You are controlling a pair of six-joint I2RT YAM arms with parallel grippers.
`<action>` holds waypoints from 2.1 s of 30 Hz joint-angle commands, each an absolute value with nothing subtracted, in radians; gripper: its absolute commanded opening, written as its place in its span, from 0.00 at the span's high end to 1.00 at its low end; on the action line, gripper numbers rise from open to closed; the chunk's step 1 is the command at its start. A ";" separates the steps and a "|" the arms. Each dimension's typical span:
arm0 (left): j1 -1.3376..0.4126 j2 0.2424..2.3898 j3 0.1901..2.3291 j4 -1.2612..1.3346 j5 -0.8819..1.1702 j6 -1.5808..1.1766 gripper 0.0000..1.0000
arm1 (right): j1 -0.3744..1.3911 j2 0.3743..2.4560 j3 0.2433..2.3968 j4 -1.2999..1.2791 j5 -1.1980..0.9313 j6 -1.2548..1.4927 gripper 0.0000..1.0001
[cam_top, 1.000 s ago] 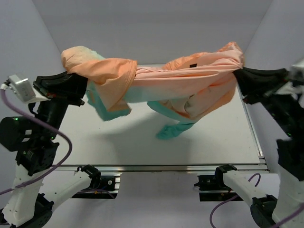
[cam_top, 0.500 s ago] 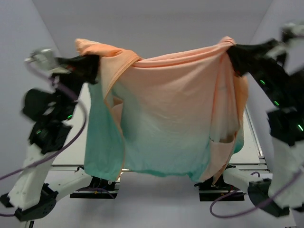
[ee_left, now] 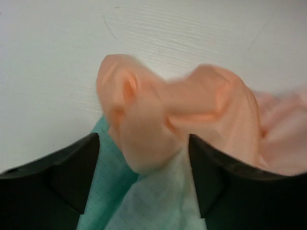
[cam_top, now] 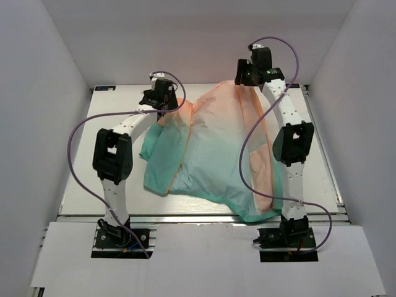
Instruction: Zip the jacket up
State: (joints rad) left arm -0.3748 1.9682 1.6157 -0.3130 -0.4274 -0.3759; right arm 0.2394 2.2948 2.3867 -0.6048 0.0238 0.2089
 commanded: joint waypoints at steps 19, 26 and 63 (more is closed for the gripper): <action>-0.360 1.137 0.885 -0.374 -0.155 -0.645 0.02 | 0.186 1.194 0.916 -0.684 0.164 0.495 0.11; -0.359 1.026 0.724 -0.462 -0.118 -0.699 0.02 | 0.179 1.209 0.821 -0.742 0.294 0.571 0.30; -0.359 1.172 0.730 -0.351 -0.087 -0.696 0.02 | 0.163 1.209 0.819 -0.868 0.414 0.581 0.45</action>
State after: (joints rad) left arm -0.3618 1.1488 0.6884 -0.3740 -0.0963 -0.7036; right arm 0.1692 1.2098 0.8303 -0.8154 0.3542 0.5434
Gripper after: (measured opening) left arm 0.979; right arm 0.526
